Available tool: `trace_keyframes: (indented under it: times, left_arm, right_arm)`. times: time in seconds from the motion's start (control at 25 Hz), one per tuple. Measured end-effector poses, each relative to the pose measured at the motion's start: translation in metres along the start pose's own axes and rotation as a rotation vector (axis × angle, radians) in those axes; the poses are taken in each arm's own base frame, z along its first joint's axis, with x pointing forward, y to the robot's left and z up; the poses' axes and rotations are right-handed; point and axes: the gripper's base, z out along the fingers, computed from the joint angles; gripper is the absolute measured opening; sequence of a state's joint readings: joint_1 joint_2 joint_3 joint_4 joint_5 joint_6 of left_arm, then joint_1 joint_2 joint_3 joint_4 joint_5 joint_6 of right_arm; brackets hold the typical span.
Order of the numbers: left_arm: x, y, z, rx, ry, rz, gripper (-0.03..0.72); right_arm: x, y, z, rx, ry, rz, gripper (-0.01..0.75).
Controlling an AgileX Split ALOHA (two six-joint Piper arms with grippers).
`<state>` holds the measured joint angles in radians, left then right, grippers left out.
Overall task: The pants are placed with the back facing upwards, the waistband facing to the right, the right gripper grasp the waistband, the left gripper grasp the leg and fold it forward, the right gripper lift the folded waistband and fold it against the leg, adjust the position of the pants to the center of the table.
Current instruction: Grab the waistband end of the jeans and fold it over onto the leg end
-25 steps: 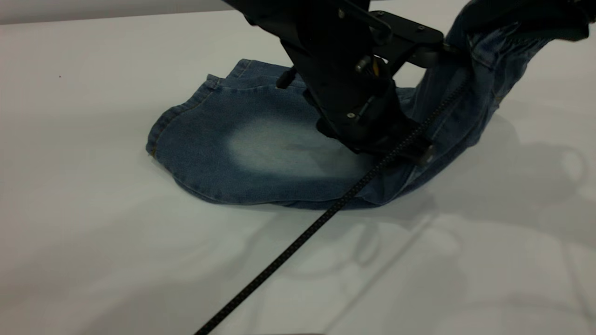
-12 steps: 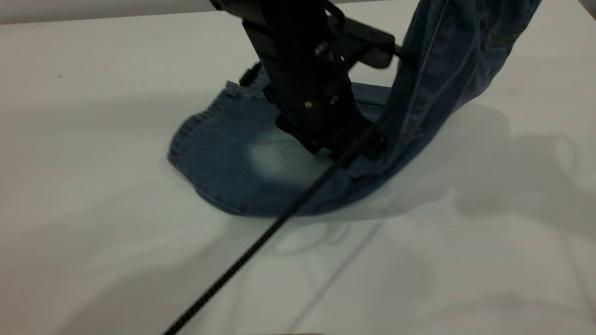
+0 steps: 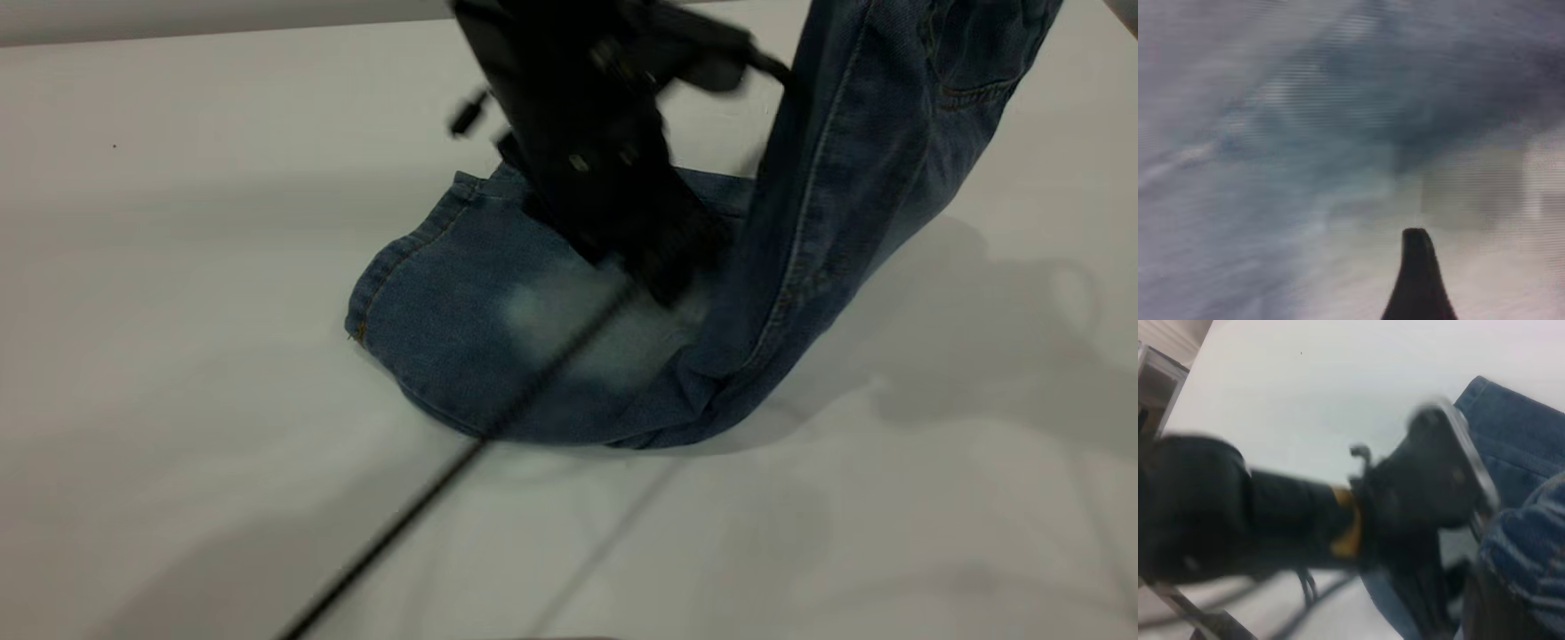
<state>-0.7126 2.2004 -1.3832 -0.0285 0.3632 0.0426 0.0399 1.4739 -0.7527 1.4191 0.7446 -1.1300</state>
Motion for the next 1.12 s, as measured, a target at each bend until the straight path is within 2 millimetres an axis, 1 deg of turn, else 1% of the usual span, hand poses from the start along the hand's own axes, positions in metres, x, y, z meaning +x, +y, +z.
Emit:
trace_keyframes:
  times: [0.16,0.28,0.36,0.44,0.52,0.64,0.72,0.8,0.88,0.92,1.12]
  left_arm:
    - [-0.014,0.04,-0.036,-0.047,-0.064,-0.071,0.483]
    - [-0.024,0.069,-0.075,-0.096,-0.126,-0.109,0.483]
    - [-0.03,0.085,-0.108,-0.127,-0.181,-0.133,0.483]
    - [-0.035,0.093,-0.141,-0.15,-0.242,-0.145,0.483]
    - [-0.039,0.095,-0.176,-0.167,-0.31,-0.149,0.483]
    - [-0.042,0.091,-0.217,-0.179,-0.393,-0.142,0.483]
    - [-0.042,0.088,-0.238,-0.184,-0.433,-0.14,0.483]
    - [-0.04,0.086,-0.253,-0.188,-0.456,-0.138,0.483]
    - [-0.039,0.085,-0.26,-0.188,-0.46,-0.139,0.483]
    - [-0.038,0.084,-0.262,-0.185,-0.458,-0.141,0.483]
    - [-0.034,0.081,-0.26,-0.152,-0.413,-0.173,0.483]
  right_arm:
    - [0.0,0.0,0.0,-0.001,0.001,-0.002,0.038]
    - [0.003,0.003,0.007,-0.003,0.015,-0.01,0.038]
    - [0.007,0.005,0.019,-0.009,0.037,-0.017,0.038]
    - [0.014,0.01,0.034,-0.025,0.06,-0.02,0.038]
    - [0.022,0.015,0.053,-0.038,0.077,-0.018,0.038]
    - [0.033,0.02,0.077,-0.035,0.08,-0.034,0.038]
    - [0.038,0.023,0.094,-0.025,0.099,-0.073,0.038]
    - [0.041,0.025,0.112,-0.027,0.128,-0.098,0.038]
    - [0.043,0.027,0.126,-0.031,0.148,-0.111,0.038]
    - [0.043,0.028,0.137,-0.036,0.16,-0.118,0.041]
    - [0.039,0.028,0.174,-0.054,0.179,-0.141,0.069]
